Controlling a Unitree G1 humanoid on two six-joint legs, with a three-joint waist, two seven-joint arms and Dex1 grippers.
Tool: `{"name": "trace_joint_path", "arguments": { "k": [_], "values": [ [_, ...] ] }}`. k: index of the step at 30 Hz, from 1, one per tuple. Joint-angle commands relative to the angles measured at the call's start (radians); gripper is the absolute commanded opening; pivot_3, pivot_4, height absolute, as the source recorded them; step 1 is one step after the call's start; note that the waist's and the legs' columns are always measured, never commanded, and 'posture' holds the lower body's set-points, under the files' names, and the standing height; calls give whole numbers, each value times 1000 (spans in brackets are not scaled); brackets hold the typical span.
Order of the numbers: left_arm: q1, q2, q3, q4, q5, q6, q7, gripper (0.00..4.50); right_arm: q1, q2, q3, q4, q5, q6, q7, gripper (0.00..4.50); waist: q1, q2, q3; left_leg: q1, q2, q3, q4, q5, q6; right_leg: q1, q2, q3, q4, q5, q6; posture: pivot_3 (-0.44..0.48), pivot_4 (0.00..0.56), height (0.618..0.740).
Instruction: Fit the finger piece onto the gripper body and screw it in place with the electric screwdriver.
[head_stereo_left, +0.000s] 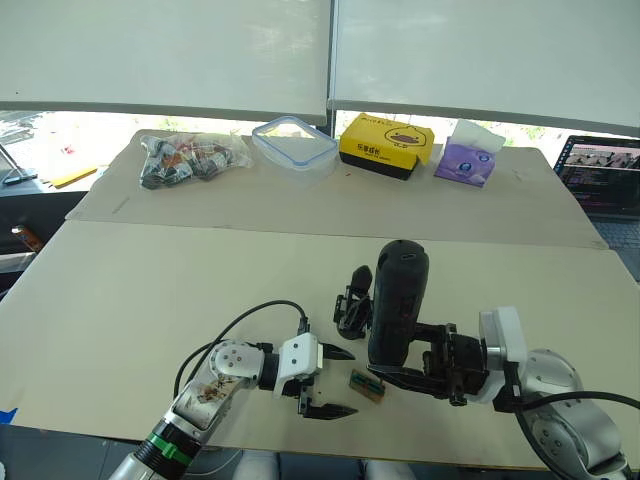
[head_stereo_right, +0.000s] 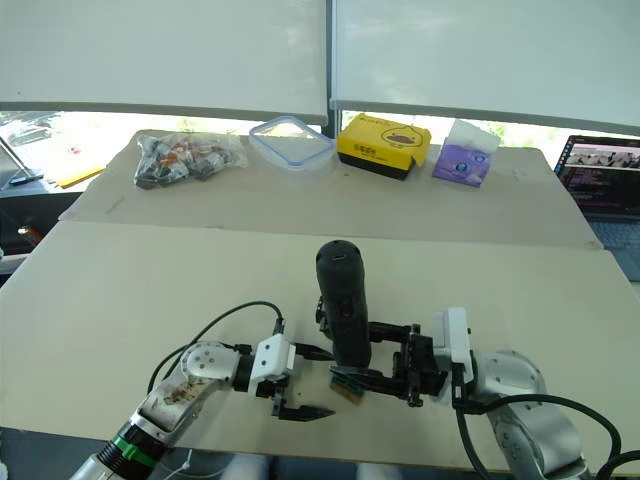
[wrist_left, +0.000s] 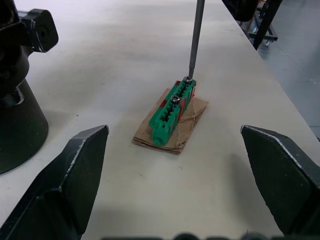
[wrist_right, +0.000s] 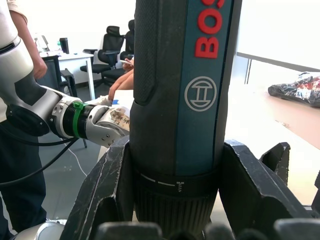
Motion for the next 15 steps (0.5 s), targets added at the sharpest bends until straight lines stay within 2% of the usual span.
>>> {"name": "trace_joint_path", "arguments": {
  "k": [1,15],
  "values": [
    [30,6,-37,17,17,21,-6,4500,-12,0,-33,-25,33,-17,0,1956,0,0,0,0,0,0,0,0,0,0,0,0,0,0,0,0,150,740],
    [35,3,-40,48,24,-8,-10,4500,-1,0,-29,-8,12,-32,13,1956,-1,0,0,0,0,0,0,0,0,0,0,0,0,0,0,0,150,740]
  ]
}}
